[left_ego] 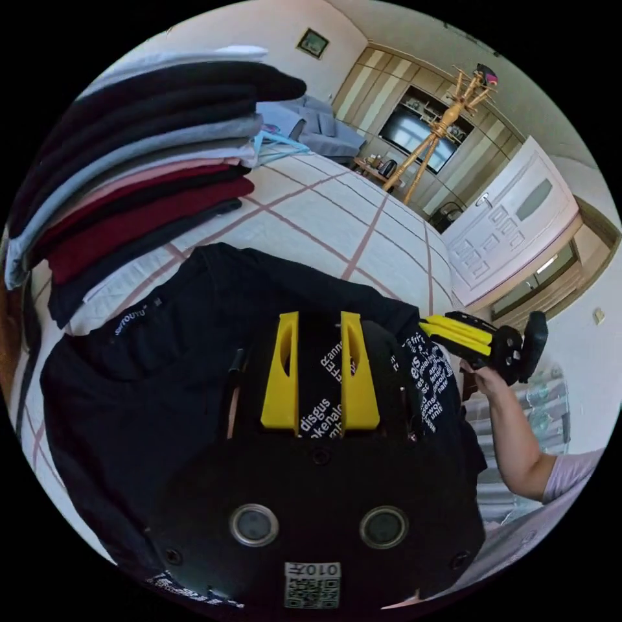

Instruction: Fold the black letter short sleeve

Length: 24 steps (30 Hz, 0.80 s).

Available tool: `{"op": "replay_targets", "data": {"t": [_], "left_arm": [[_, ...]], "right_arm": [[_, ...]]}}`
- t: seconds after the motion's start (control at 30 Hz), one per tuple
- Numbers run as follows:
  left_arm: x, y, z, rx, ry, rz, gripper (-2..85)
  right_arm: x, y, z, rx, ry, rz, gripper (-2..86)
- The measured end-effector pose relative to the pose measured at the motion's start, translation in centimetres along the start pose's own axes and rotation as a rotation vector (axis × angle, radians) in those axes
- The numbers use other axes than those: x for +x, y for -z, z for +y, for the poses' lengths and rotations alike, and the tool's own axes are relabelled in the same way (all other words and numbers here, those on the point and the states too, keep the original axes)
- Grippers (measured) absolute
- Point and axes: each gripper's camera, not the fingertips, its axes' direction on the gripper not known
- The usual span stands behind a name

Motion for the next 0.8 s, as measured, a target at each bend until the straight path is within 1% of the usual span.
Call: {"op": "replay_targets", "data": {"t": [0.07, 0.13, 0.17, 0.23, 0.37, 0.43, 0.5, 0.57, 0.6, 0.73, 0.8], "left_arm": [[-1.2, -1.2, -0.6, -0.006, 0.027, 0.049, 7.3], [-1.9, -1.2, -0.7, 0.012, 0.043, 0.052, 6.8], [-2.2, -0.9, -0.7, 0.033, 0.042, 0.056, 6.5], [-2.6, -0.7, -0.7, 0.057, 0.045, 0.063, 6.0], [-3.5, -3.0, -1.3, -0.003, 0.081, 0.090, 3.3], [-3.7, -4.2, -1.6, -0.027, 0.092, 0.099, 1.5], [-3.7, -4.6, -1.8, -0.014, 0.103, 0.056, 0.6], [-3.2, -4.6, -2.0, -0.001, 0.061, 0.048, 0.3], [-2.7, -4.8, -2.1, -0.001, 0.025, 0.022, 0.1], [-1.8, -7.3, -1.9, -0.090, 0.014, -0.054, 0.3], [-1.6, -7.8, -1.0, -0.073, 0.019, -0.064, 1.0]], "right_arm": [[0.2, 0.8, 0.2, 0.012, -0.007, 0.012, 6.1], [0.3, 3.9, 0.1, 0.144, -0.058, -0.047, 8.4], [-0.1, 4.5, 0.0, 0.178, -0.047, -0.075, 8.6], [-3.1, 5.3, -1.4, 0.233, 0.057, -0.104, 9.0], [-7.1, 2.0, -4.2, 0.161, 0.158, -0.091, 7.6], [-8.4, 0.2, -5.6, 0.035, 0.201, -0.040, 4.6], [-8.0, 1.6, -5.5, 0.078, 0.173, -0.040, 3.3], [-7.0, 3.1, -5.3, 0.080, 0.091, -0.019, 3.0], [-6.5, 3.5, -5.1, 0.059, 0.070, -0.001, 3.0], [-5.7, 1.4, -4.8, -0.035, 0.071, -0.115, 3.2], [-6.0, 0.7, -4.7, -0.052, 0.076, -0.116, 3.3]]}}
